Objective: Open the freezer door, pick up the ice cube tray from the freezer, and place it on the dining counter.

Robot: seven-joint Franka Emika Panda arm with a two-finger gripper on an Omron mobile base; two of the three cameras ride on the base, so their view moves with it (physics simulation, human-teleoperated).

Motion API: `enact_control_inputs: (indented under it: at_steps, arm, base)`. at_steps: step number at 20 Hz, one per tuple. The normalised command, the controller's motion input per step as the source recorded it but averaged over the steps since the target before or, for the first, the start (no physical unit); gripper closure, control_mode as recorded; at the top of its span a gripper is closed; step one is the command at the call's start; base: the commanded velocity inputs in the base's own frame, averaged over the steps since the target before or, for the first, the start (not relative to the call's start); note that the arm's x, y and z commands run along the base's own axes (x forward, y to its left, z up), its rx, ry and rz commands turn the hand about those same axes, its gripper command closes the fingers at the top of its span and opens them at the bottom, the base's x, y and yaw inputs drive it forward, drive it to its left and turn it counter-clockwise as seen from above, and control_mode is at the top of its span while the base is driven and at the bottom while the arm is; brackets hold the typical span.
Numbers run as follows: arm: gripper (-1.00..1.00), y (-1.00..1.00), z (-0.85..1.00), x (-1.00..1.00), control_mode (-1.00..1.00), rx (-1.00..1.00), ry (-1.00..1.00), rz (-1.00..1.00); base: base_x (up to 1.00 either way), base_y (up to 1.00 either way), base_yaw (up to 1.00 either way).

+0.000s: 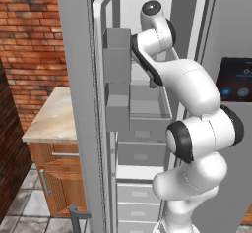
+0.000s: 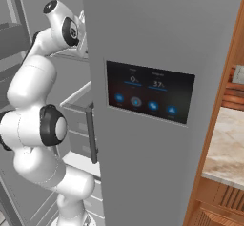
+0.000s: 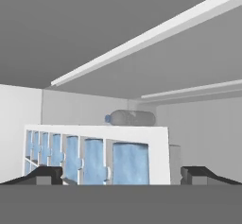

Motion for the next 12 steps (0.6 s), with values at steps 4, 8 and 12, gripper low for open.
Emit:
enact_control_inputs:
  at_steps: [4,8,12]
  arm:
    - [-1.00,0.00,0.00,0.04,-1.00,0.00,0.00,0.00]
    - [-1.00,0.00,0.00,0.00,-1.00,0.00,0.00,0.00]
    - [-1.00,0.00,0.00,0.00,-1.00,0.00,0.00,0.00]
  base:
    - [0.00,0.00,0.00]
    - [0.00,0.00,0.00]
    - [0.00,0.00,0.00]
